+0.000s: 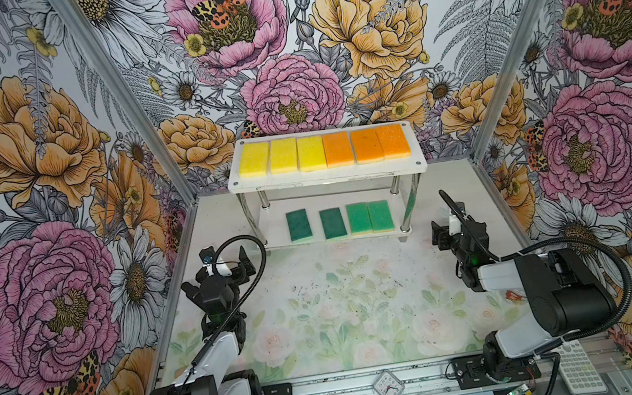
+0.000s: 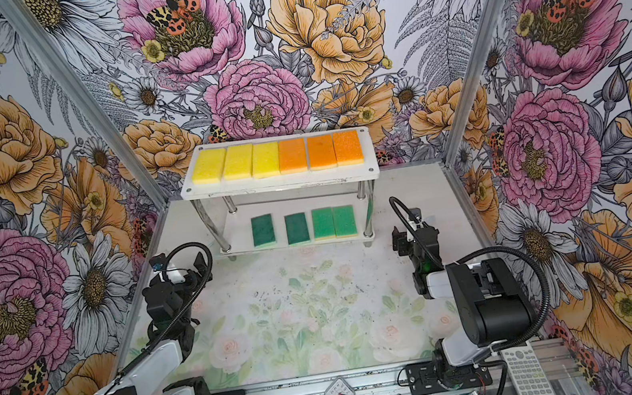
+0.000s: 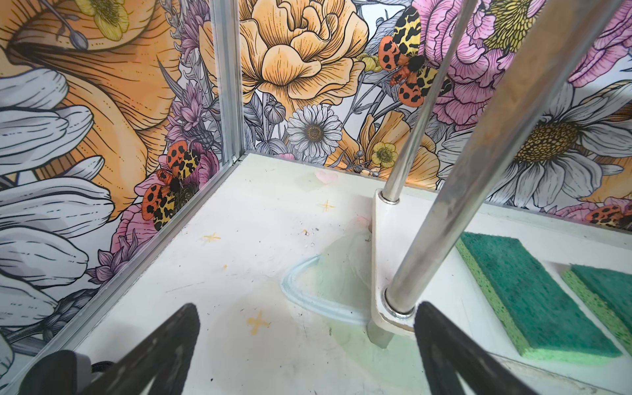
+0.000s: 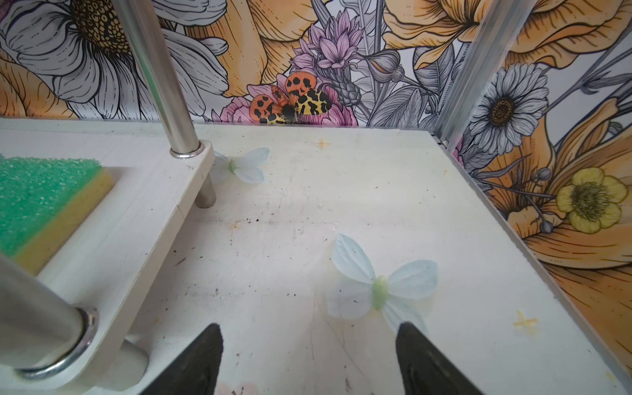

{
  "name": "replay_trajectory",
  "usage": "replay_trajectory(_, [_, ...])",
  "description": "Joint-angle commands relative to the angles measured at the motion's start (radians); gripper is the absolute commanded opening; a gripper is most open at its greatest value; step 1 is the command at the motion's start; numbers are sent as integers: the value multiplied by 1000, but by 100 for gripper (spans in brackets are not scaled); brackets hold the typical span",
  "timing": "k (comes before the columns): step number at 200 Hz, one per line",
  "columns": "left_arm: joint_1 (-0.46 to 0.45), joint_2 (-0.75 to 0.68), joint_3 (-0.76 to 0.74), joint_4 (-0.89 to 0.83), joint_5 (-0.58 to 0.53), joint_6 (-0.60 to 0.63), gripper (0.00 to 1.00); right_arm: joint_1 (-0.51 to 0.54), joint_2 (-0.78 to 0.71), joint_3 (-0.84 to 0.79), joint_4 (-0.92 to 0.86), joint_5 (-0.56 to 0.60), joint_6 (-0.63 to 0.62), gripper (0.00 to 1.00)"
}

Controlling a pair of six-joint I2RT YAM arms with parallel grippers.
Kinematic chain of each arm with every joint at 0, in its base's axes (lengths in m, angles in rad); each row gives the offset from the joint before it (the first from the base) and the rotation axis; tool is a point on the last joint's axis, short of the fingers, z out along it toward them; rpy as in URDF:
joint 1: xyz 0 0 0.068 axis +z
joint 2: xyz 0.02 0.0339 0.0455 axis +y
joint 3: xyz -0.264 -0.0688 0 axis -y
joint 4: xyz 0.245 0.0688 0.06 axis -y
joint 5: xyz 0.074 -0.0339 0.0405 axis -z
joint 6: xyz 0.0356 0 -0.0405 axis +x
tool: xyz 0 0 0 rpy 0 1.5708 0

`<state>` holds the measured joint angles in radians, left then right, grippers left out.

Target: Place and organize the cleaning sponges onto the shelf

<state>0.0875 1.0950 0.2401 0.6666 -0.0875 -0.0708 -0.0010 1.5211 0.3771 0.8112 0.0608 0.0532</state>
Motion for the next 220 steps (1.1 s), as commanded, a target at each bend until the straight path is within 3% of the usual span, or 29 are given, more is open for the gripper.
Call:
replay_trajectory(1, [11,40,11,87,40,14,99,-7,12,7,68,22,10,82])
replay_trajectory(41, [17,224,46,212,80,-10,99,-7,13,7,67,27,11,84])
replay_trajectory(59, [17,300,51,295,124,-3,99,-7,13,9,65,29,11,99])
replay_trajectory(111, [16,489,40,517,123,-9,99,-6,14,12,60,34,13,100])
replay_trajectory(126, [6,445,69,383,107,6,99,-7,14,12,60,34,13,100])
replay_trajectory(157, [-22,458,101,352,77,28,99,-7,13,10,62,35,14,100])
replay_trajectory(220, [-46,457,139,271,130,81,99,-7,14,10,61,34,13,100])
